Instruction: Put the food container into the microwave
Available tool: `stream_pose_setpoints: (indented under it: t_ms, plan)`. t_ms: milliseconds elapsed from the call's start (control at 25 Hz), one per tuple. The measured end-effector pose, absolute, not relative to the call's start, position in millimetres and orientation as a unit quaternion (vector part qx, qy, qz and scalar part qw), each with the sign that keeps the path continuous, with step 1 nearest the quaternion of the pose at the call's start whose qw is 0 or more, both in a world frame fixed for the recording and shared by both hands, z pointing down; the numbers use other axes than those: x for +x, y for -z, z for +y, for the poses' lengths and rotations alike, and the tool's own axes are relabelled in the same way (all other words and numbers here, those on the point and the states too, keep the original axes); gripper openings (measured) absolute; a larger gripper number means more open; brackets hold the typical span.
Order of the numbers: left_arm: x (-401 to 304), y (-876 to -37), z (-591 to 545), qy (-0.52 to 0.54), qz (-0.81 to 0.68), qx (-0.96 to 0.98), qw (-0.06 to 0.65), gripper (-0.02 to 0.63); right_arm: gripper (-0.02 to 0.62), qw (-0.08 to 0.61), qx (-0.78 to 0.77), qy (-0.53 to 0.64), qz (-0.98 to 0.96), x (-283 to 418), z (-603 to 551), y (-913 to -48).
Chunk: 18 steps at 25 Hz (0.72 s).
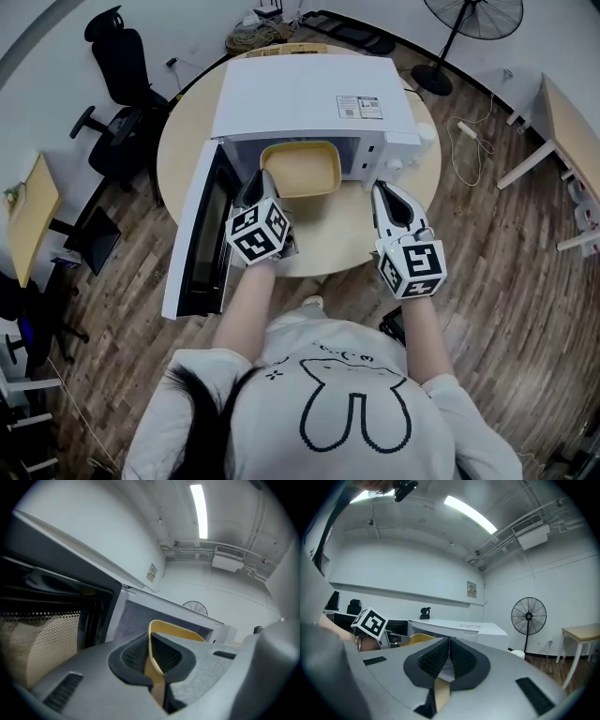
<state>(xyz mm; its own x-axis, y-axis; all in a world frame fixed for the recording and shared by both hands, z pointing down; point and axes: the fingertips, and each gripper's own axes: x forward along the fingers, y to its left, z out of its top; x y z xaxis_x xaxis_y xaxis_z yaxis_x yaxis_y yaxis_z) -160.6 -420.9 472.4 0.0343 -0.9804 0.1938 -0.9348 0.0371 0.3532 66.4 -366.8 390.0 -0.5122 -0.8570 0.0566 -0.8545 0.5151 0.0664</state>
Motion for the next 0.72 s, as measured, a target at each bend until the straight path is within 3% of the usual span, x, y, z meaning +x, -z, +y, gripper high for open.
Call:
stream_pose_setpoints:
  t_ms: [720]
  plan:
    - [-179.3, -504.8, -476.2, 0.068, -0.703, 0.676, 0.211, 0.020, 0.031, 0.033, 0.500, 0.032, -0.865, 57.6, -377.0, -410.8]
